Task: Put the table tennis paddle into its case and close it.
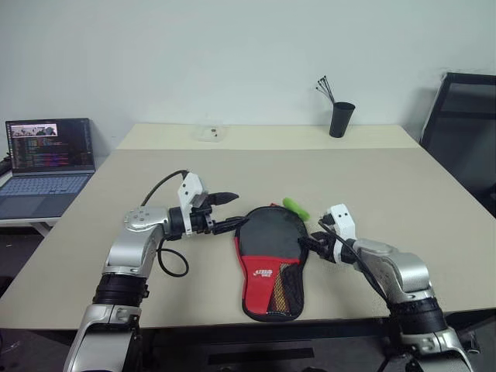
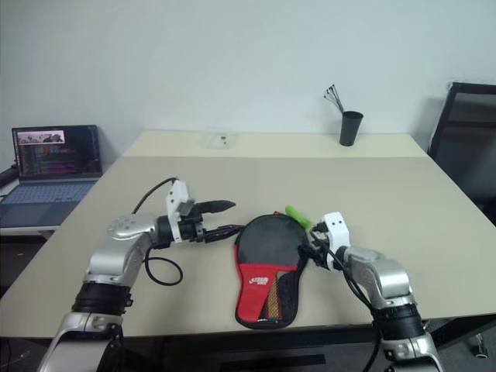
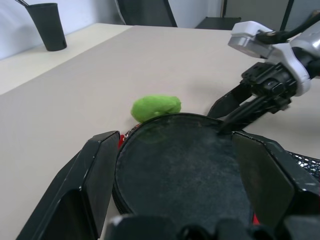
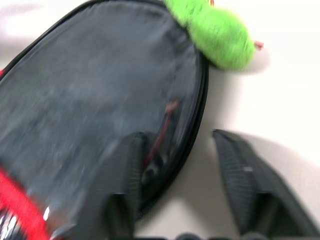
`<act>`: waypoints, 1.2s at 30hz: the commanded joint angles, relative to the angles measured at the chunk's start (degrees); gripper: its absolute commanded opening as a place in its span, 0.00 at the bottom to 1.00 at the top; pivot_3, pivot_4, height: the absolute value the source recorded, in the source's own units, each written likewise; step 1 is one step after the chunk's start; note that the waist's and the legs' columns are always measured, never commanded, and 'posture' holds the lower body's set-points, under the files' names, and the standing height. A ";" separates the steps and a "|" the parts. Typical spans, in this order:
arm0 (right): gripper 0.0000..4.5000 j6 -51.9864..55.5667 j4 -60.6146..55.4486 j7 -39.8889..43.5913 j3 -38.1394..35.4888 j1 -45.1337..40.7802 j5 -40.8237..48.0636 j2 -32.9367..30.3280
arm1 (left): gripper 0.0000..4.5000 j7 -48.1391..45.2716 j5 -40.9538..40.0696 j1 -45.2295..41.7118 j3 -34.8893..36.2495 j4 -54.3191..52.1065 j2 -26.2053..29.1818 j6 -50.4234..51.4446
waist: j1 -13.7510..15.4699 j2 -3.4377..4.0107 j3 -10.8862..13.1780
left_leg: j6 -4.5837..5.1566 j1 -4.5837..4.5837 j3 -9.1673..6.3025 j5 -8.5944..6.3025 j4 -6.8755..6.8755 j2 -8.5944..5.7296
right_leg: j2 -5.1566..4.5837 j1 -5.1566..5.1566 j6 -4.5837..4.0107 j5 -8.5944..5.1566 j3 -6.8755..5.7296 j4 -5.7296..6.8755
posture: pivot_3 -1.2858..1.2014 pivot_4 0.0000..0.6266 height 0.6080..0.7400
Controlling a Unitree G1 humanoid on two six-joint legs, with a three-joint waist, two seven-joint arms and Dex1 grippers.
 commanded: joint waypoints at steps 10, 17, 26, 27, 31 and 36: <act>1.00 -2.47 -0.61 -0.02 -5.10 -10.80 3.05 -1.35 | 0.86 -2.65 2.89 -4.68 -6.07 9.76 -3.39 -6.93 | 0.03 0.02 0.01 | 0.00 0.00 0.00 0.00 0.00 0.00 | 0.01 0.00 0.00 -0.01 -0.05 -0.02 | 0.52 0.24 1.00; 1.00 -14.93 16.32 0.59 -0.50 -18.15 -2.94 1.35 | 0.86 -2.42 7.05 -7.80 -8.87 22.23 -7.22 -15.36 | -0.05 0.03 0.02 | 0.01 -0.04 0.08 0.00 -0.04 -0.02 | 0.03 -0.05 0.01 0.01 0.00 -0.03 | 0.52 0.24 1.00; 1.00 -23.34 31.30 1.80 2.51 -24.84 -8.04 4.81 | 0.86 -2.99 8.55 -9.21 -8.80 27.42 -9.20 -19.63 | -0.13 0.04 0.02 | 0.01 -0.04 0.07 0.00 -0.05 -0.01 | 0.05 -0.06 -0.15 0.10 -0.01 -0.02 | 0.52 0.24 1.00; 1.00 -24.07 32.62 1.91 2.74 -25.23 -8.52 5.15 | 0.86 -3.02 8.63 -9.32 -8.76 27.73 -9.30 -19.92 | -0.17 0.04 0.02 | 0.01 -0.04 0.07 0.00 -0.05 -0.01 | 0.05 -0.05 -0.15 0.10 -0.01 -0.02 | 0.52 0.24 1.00; 1.00 -26.28 36.34 2.34 2.91 -26.23 -9.88 6.33 | 0.86 -2.99 8.76 -10.16 -8.68 28.90 -10.00 -21.01 | -0.20 0.04 0.02 | 0.01 -0.04 0.05 0.00 -0.05 -0.01 | 0.05 -0.05 -0.17 0.11 -0.03 0.00 | 0.52 0.24 1.00; 1.00 -28.85 40.46 2.07 2.91 -27.43 -11.66 7.25 | 0.86 -3.18 9.30 -11.24 -8.99 30.78 -10.86 -22.52 | -0.22 0.04 0.03 | 0.01 -0.04 0.06 0.00 -0.05 -0.01 | 0.06 -0.06 -0.18 0.13 -0.02 0.00 | 0.52 0.24 1.00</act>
